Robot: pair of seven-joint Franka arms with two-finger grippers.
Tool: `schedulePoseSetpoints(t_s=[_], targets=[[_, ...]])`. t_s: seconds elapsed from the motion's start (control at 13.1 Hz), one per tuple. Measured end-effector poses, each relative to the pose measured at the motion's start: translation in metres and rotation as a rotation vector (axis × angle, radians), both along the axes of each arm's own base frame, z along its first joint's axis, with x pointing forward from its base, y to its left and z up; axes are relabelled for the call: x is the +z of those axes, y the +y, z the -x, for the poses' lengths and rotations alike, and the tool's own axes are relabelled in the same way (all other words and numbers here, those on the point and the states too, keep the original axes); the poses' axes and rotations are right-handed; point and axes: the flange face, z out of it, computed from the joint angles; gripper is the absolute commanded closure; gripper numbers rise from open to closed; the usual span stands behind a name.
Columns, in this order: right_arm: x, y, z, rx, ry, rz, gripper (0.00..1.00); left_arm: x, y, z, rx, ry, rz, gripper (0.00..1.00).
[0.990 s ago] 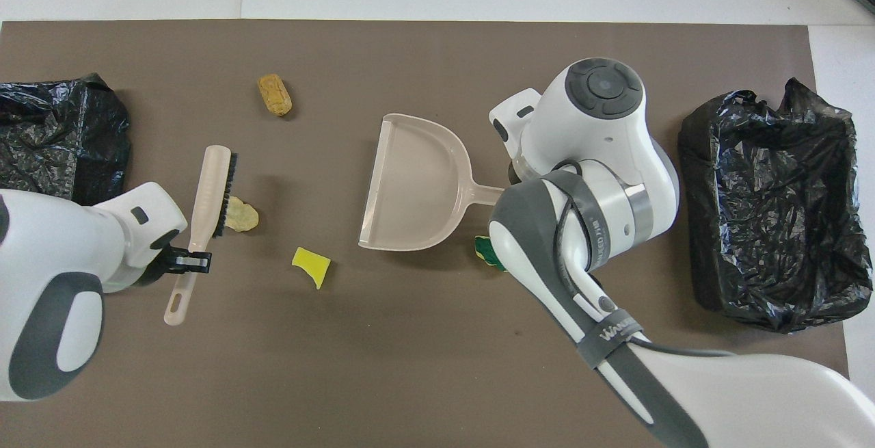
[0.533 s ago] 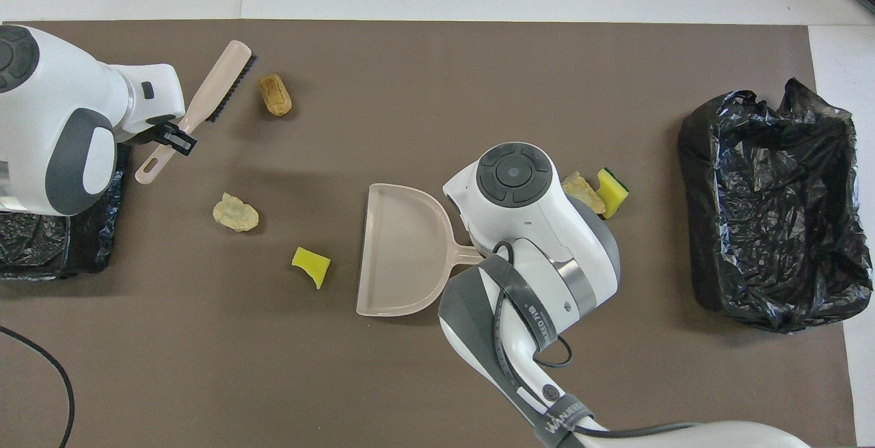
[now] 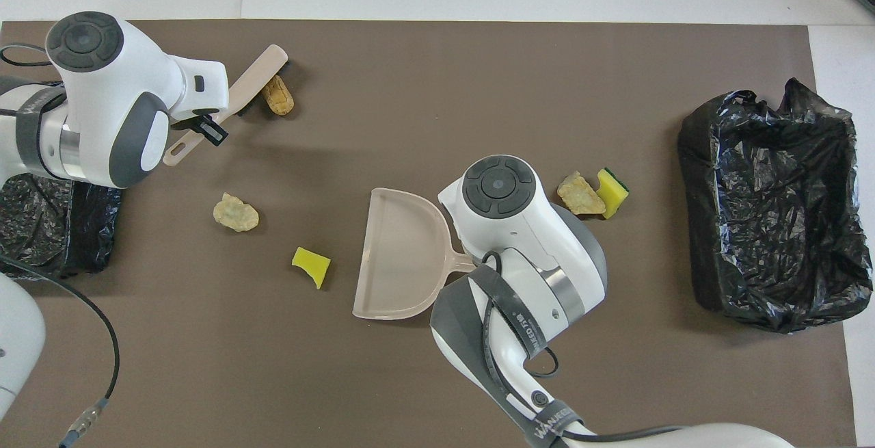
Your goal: Sweep and dump trash in bin
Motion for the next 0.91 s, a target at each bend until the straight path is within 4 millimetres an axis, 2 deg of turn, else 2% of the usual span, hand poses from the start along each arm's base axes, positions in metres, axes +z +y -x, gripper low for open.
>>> schedulePoseSetpoints(t_s=[0.15, 0.3, 0.69, 0.76, 0.91], targets=[[0.0, 0.0, 0.0, -0.002, 0.0, 0.001, 1.0, 0.006, -0.006, 0.01, -0.018, 0.058, -0.02, 1.0], [0.0, 0.0, 0.0, -0.003, 0.0, 0.001, 1.0, 0.011, -0.017, 0.031, -0.079, 0.126, -0.044, 1.0], [0.0, 0.0, 0.0, -0.003, 0.0, 0.001, 1.0, -0.006, -0.065, 0.123, -0.17, 0.287, -0.056, 1.0], [0.0, 0.0, 0.0, -0.003, 0.0, 0.001, 1.0, 0.001, -0.067, 0.135, -0.168, 0.296, -0.051, 1.0], [0.0, 0.0, 0.0, -0.003, 0.0, 0.001, 1.0, 0.03, -0.06, 0.148, -0.132, 0.307, -0.029, 1.0]])
